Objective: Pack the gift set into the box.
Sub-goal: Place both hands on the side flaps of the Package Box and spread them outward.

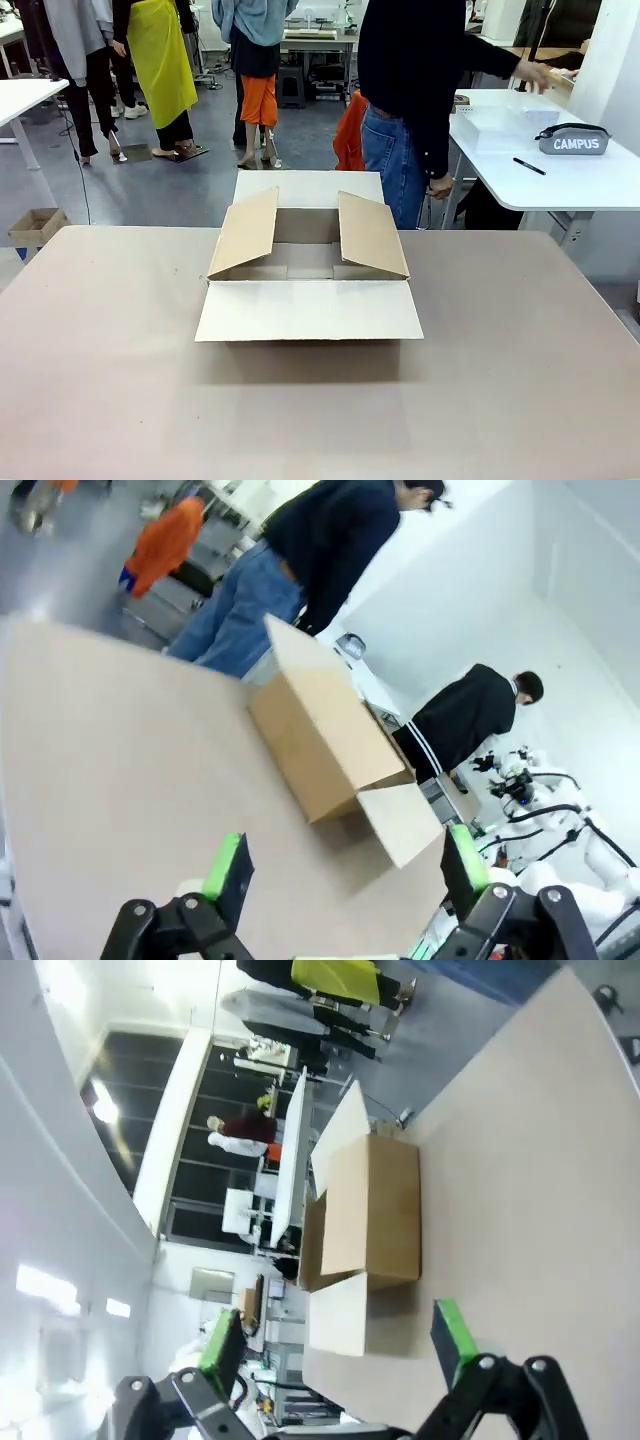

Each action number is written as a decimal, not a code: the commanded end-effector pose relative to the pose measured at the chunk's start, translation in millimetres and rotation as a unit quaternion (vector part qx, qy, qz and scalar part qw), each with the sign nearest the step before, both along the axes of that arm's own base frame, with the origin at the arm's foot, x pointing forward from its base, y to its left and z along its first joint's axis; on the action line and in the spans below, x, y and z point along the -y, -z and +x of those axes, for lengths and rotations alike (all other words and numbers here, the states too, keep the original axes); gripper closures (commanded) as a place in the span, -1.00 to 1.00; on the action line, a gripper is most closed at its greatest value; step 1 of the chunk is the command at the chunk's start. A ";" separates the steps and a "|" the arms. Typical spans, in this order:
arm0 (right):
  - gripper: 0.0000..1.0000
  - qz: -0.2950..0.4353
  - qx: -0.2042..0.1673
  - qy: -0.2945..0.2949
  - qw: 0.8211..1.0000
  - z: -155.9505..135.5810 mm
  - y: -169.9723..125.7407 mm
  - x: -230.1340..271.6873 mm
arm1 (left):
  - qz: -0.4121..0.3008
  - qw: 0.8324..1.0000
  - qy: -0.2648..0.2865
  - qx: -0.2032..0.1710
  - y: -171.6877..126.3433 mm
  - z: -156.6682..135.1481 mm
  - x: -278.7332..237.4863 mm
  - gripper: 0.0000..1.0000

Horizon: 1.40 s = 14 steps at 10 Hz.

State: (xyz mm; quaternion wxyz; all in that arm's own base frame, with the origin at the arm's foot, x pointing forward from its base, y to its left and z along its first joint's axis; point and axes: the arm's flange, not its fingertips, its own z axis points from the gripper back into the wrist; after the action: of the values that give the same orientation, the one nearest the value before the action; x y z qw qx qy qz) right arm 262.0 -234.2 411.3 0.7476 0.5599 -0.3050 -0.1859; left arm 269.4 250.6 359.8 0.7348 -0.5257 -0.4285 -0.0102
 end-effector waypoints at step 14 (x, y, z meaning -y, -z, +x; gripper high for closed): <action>-1.00 -0.380 0.082 -0.196 0.900 77.5 -75.6 -358.6 | 0.300 0.937 0.173 -0.039 -149.5 78.9 348.7 -1.00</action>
State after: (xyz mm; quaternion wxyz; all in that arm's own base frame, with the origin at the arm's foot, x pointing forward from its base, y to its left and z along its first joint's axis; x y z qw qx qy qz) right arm 335.4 103.5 526.6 0.8989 0.3123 -0.2794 0.1280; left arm 348.5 -80.1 502.1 0.8336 -0.3825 -0.2685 -0.2944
